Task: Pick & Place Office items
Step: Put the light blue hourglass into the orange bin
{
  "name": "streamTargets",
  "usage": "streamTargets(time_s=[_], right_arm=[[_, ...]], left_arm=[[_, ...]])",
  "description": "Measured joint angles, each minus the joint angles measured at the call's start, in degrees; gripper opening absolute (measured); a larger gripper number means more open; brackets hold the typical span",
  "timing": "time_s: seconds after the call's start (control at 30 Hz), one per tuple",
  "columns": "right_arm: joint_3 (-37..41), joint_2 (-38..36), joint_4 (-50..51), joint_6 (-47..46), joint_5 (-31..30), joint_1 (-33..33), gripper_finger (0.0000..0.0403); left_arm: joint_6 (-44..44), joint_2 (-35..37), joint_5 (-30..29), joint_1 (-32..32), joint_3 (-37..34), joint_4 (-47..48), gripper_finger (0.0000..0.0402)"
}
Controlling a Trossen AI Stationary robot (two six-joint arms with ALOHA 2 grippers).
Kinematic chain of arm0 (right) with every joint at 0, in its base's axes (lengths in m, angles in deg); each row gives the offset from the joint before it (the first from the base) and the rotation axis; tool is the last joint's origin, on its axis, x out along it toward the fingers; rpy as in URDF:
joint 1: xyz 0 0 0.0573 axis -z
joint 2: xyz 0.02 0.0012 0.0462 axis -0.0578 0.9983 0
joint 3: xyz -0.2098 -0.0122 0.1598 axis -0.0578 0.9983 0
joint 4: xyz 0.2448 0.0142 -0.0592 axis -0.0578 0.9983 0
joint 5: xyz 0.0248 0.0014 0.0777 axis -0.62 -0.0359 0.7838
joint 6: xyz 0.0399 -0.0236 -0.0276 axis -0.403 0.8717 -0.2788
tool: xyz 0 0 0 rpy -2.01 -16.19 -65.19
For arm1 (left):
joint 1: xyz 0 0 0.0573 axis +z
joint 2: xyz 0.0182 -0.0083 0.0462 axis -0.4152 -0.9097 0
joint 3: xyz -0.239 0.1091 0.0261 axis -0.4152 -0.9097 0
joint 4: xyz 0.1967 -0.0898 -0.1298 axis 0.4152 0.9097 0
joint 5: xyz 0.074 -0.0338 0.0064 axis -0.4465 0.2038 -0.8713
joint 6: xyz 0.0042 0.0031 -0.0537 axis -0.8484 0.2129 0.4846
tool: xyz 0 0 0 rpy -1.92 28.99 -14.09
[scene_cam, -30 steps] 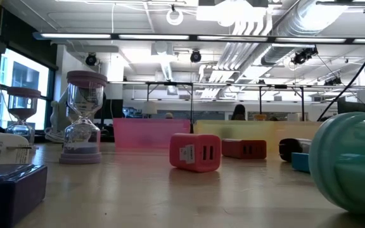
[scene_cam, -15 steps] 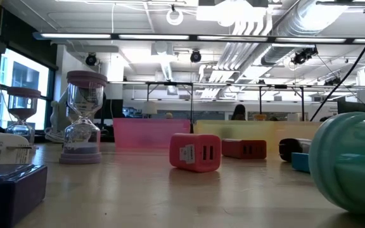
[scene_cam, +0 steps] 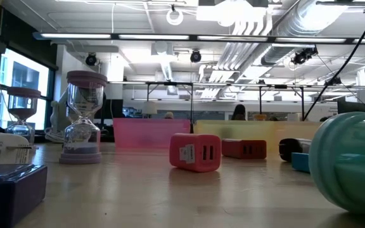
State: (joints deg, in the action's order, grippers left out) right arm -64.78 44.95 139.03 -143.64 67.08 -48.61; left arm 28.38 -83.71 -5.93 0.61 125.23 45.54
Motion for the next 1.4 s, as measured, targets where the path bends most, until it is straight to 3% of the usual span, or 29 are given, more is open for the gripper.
streamTargets(time_s=[0.1, 0.3, 0.63, 0.93, 1.1, 1.3, 1.4], right_arm=[[0.0, 1.74, 0.38, 0.54, 0.76, 0.66, 0.0386], [0.0, 3.68, -0.38, 2.55, -3.3, 0.55, 0.0386], [0.0, 4.33, -8.75, 4.77, -3.44, 0.16, 0.0386], [0.0, 4.33, -4.19, 3.12, -3.05, 0.55, 0.038], [0.0, 4.33, -1.37, 3.93, 1.05, 1.83, 0.038], [0.0, 4.33, -4.1, 5.6, -2.42, 0.83, 0.038], [0.0, 4.33, -0.72, 2.7, -2.48, 1.31, 0.038]], left_arm=[[-0.01, 0.0, 0.18, -0.05, 0.0, 0.07, 0.0212], [0.02, 0.0, 0.13, -0.28, 0.0, 0.36, 0.0212], [0.22, 0.02, 0.57, -0.77, 0.0, 0.33, 0.0212], [0.24, 0.02, 0.55, -0.81, 0.0, 0.52, 0.0212], [1.98, 0.02, 0.52, -0.59, 0.0, 0.59, 0.0212], [2.18, 0.02, 0.32, -0.29, 0.0, 0.64, 0.0212], [2.18, 0.02, -0.02, -0.31, -0.02, 0.64, 0.0212]])
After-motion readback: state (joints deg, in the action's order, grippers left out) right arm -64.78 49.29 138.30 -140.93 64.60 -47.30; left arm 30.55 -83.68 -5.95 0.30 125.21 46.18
